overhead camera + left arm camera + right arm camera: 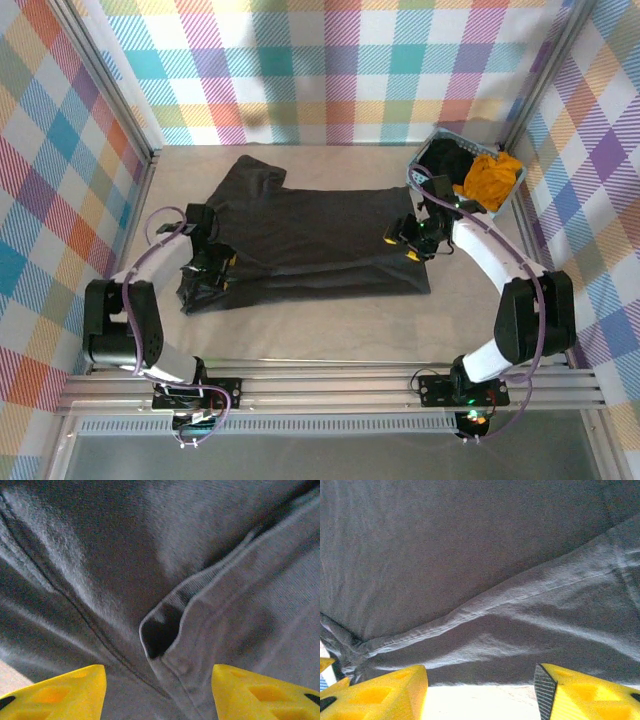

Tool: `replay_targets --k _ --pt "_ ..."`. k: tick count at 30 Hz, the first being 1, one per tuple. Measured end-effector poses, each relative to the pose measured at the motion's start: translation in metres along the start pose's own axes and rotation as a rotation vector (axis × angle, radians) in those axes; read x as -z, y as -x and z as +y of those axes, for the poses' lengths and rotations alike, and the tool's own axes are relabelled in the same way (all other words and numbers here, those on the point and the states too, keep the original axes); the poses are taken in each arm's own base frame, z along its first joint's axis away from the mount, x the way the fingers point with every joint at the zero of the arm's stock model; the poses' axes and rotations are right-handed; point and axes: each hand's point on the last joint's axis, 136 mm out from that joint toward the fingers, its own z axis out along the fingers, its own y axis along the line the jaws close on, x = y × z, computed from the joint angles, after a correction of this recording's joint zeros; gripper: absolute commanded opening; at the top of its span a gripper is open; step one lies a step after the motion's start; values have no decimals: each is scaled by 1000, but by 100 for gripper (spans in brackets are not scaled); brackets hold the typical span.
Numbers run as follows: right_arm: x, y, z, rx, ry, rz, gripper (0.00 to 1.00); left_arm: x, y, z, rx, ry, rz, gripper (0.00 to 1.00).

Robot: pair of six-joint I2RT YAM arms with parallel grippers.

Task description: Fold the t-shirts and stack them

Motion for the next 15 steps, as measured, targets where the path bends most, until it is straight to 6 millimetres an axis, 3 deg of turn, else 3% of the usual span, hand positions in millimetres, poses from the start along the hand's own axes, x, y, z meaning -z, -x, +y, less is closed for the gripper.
replay_targets --k 2,5,9,12,15 --pt "1 1 3 3 11 -1 59 -7 0 -1 18 19 9 45" --pt "1 1 3 3 12 -2 59 -14 0 -3 32 39 15 24" --pt "1 1 3 3 11 -3 59 -9 2 -11 28 27 -12 8" --pt "1 1 3 3 11 -2 58 3 2 -35 -21 -19 -40 0" --pt "1 1 3 -2 10 -1 58 13 -2 -68 -99 -61 -61 0"
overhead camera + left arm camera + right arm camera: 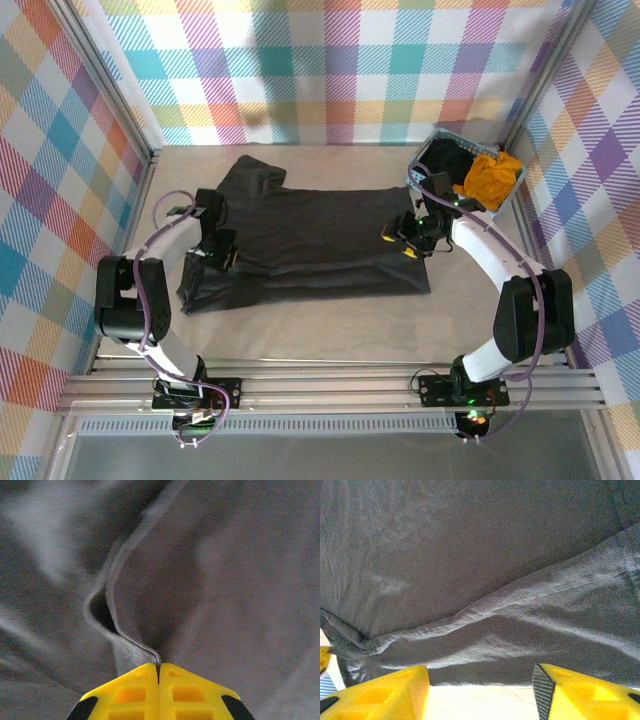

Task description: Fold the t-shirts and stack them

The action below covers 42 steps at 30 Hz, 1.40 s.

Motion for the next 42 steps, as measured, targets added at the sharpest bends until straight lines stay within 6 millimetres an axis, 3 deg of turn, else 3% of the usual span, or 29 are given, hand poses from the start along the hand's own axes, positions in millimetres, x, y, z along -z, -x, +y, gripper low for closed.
replay_targets --k 9,13,17,27,28,29,30,32,35,37,40,42 --pt "-1 0 -1 -9 -8 9 57 -10 -13 -72 -286 33 -32 0" --pt "-1 -1 -2 -12 -13 14 58 -25 -22 -87 -431 92 -19 0" --pt "-1 -2 -3 -13 -16 18 57 -35 -35 -89 -565 160 -9 0" --pt "-1 -3 -3 -15 -18 21 57 -38 -53 -68 -763 299 12 0" --pt "-1 -3 -3 -15 -18 21 58 -37 -52 -67 -771 307 9 12" --pt "-2 -3 -4 -15 -19 21 57 -36 -50 -67 -779 315 0 33" --pt "-2 -3 -4 -16 -20 22 57 -34 -48 -67 -785 320 -10 47" --pt "-3 -3 -7 -20 -34 24 57 -30 -42 -69 -796 332 -47 56" --pt "-5 -5 -13 -38 -56 29 56 -12 -33 -66 -794 326 -111 53" --pt "-9 -9 -22 -66 -75 39 55 8 -27 -55 -764 299 -140 45" --pt "-19 -22 -45 -123 -124 73 52 43 -22 -13 -668 243 -149 35" --pt "-23 -27 -57 -152 -152 90 52 54 -12 23 -572 227 -135 31"
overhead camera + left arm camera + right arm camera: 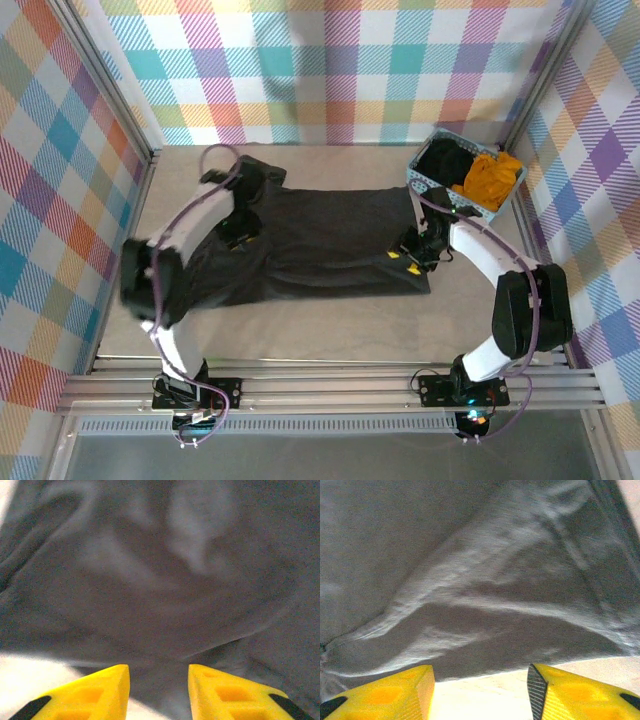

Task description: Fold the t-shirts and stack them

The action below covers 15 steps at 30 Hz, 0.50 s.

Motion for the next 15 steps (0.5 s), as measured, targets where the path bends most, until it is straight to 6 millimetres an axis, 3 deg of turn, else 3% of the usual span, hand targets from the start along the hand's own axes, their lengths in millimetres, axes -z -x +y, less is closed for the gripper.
replay_targets --k 2,6,10,15 --pt "-6 2 -5 -14 -18 10 51 -13 -9 37 115 11 46 29" --pt "-27 4 -18 -42 -74 54 48 -61 -21 88 309 92 153 27" --pt "-48 2 -37 -71 -163 101 49 -88 -11 110 421 138 189 25" --pt "-44 6 -43 -72 -210 85 49 -100 1 125 461 169 197 23"
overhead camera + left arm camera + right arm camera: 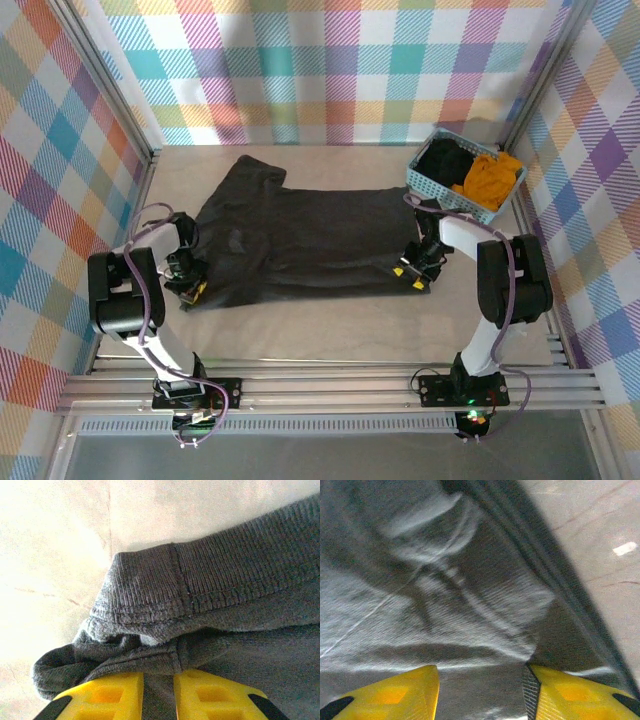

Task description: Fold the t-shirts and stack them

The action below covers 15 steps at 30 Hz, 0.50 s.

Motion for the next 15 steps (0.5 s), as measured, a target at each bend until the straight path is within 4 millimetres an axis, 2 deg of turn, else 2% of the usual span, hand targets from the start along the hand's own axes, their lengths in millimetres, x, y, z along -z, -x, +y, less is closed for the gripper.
replay_targets --k 5,11,15 --pt "0 -4 -9 -5 -42 11 50 1 21 7 -10 23 -42 23" --pt "1 -10 -13 0 -66 23 50 2 30 0 -63 14 -64 26" --pt "16 -15 -12 33 -74 -20 50 18 34 -9 -92 -22 -112 32"
